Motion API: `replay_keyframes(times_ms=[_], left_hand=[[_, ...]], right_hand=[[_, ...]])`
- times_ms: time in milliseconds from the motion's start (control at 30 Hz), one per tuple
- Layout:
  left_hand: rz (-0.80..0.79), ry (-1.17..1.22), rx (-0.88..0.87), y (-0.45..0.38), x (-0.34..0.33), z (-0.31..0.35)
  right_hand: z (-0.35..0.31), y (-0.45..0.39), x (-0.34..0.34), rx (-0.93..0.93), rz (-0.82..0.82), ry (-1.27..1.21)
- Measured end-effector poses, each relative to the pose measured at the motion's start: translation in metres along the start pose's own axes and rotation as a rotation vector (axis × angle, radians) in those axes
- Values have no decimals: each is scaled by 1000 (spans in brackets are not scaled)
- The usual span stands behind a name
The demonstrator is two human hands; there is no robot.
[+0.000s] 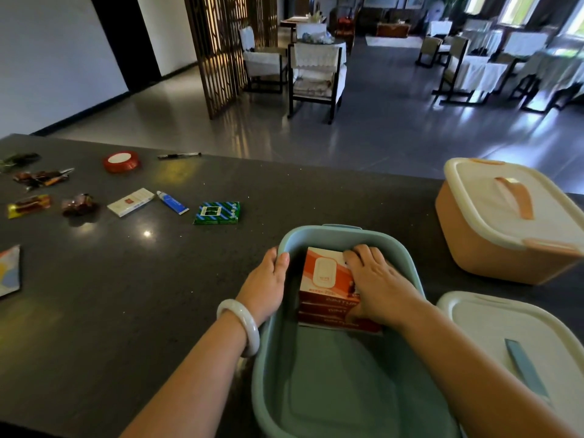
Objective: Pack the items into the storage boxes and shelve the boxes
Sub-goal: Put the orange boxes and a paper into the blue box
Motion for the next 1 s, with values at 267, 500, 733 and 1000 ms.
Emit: replay_keyframes(times_ms=[267, 500, 733, 1000], left_hand=[[-8, 2, -20, 1, 0, 5], [-16, 3, -18, 1, 0, 3], [2, -8, -13, 1, 0, 4], [13, -11, -27, -2, 1, 1]], right_hand=[[-3, 2, -6, 18, -95, -83], [-6, -1, -6, 36, -107, -168], [-6, -3, -7, 47, -94, -173], [-8, -3, -5, 63, -93, -129]])
Point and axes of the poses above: each hand's wrist, its own y-axis away from the middle knuckle, its own x-axis out of the back of the hand, z = x × y, the point moved 10 cm from there along -y, towards the middle knuckle, and after that the axes turned 13 degrees about y, right-handed, at the moved point
